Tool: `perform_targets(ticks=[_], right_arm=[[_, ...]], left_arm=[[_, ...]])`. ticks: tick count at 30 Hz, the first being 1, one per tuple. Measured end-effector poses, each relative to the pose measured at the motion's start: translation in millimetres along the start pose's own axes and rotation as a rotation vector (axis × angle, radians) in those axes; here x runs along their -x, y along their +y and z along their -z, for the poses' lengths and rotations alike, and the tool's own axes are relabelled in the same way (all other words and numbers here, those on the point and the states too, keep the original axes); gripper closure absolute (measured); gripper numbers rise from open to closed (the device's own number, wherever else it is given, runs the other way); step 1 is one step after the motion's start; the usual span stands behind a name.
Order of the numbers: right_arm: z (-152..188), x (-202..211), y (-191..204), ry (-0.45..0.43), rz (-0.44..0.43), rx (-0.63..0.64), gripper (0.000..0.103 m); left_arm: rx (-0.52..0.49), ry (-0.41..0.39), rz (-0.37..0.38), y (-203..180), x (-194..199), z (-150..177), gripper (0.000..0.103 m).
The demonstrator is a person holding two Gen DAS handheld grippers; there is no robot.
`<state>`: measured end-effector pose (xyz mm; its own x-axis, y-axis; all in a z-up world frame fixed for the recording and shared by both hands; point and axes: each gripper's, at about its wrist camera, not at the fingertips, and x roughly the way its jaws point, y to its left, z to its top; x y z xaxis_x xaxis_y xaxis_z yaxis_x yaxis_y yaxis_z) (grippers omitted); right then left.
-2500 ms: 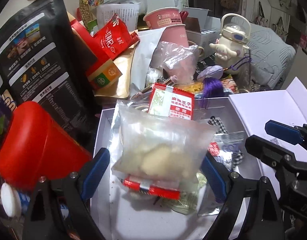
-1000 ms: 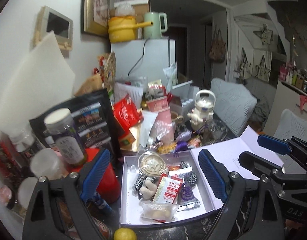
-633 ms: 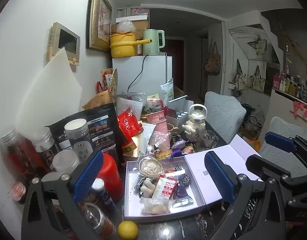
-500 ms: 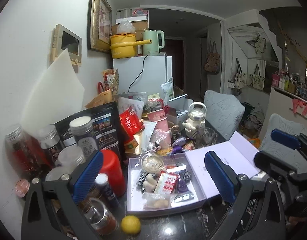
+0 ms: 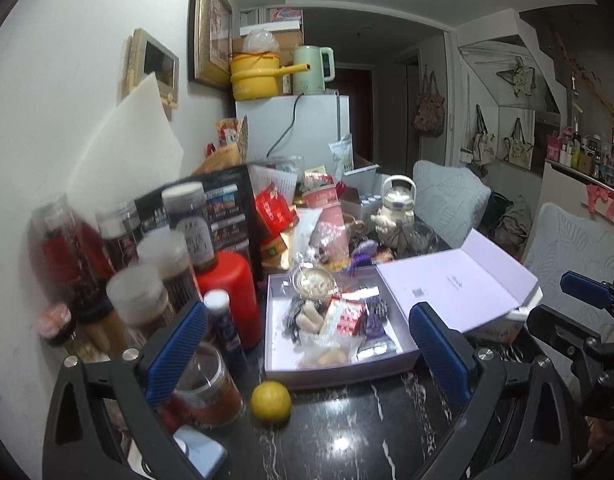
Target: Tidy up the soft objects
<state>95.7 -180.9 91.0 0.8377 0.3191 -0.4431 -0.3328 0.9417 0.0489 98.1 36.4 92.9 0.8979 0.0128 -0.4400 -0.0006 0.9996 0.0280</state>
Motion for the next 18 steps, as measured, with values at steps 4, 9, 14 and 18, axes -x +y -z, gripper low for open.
perform_targets(ticks=[4,9,14,18], right_arm=[[14.4,-4.6,0.1,0.040,-0.015,-0.013,0.019],[28.6,-8.2,4.0,0.065,-0.019,0.001,0.019],[36.4,-9.9,3.1,0.083,-0.030,-0.006,0.019],[39.2,-9.8,1.2,0.093,-0.036,-0.019,0.019]], left_arm=[[0.001,0.026,0.012,-0.5,-3.6,14.6,0.001],[0.004,0.055,0.017,-2.0,-7.6,26.5,0.001],[0.014,0.073,0.030,-3.5,-10.3,33.6,0.001],[0.014,0.074,0.032,-4.9,-10.7,34.0,0.001]])
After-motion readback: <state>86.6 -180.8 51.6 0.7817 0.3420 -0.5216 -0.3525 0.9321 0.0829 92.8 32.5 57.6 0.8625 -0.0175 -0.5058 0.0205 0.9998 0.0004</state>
